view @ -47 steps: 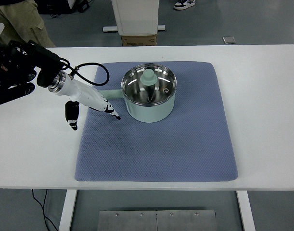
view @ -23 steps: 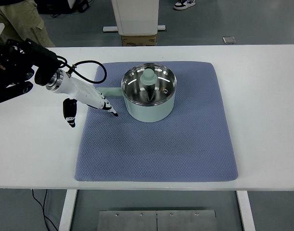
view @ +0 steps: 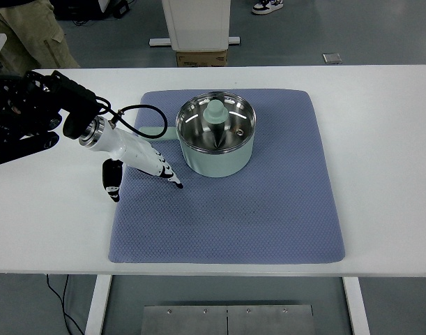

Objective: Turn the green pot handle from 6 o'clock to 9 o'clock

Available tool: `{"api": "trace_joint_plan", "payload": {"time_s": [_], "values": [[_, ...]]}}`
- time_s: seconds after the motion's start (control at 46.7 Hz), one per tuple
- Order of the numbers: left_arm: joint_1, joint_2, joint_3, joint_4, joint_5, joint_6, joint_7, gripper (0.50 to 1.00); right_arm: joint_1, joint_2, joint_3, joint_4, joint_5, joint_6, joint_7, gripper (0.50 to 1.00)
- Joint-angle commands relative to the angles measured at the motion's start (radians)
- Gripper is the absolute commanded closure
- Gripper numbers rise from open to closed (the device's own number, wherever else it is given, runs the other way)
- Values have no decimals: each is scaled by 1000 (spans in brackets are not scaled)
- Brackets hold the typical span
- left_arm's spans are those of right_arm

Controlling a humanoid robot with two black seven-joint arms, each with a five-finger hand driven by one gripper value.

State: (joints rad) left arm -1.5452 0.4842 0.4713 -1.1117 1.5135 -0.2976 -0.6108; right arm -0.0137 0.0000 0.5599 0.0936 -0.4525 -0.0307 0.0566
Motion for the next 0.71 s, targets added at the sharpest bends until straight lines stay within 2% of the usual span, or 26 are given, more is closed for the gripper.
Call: {"api": "trace_joint_plan", "payload": {"time_s": [0.0,0.257,0.686], "values": [[10,-1,-2,-28,-22,-2,0,500,0,0,0,0,0,0,0,500],[28,-41,-13,-77,-193,0,0,500,0,0,0,0,0,0,0,500],[88,-105,-177,-76,-453,2,0,500,0,0,0,0,0,0,0,500]]}}
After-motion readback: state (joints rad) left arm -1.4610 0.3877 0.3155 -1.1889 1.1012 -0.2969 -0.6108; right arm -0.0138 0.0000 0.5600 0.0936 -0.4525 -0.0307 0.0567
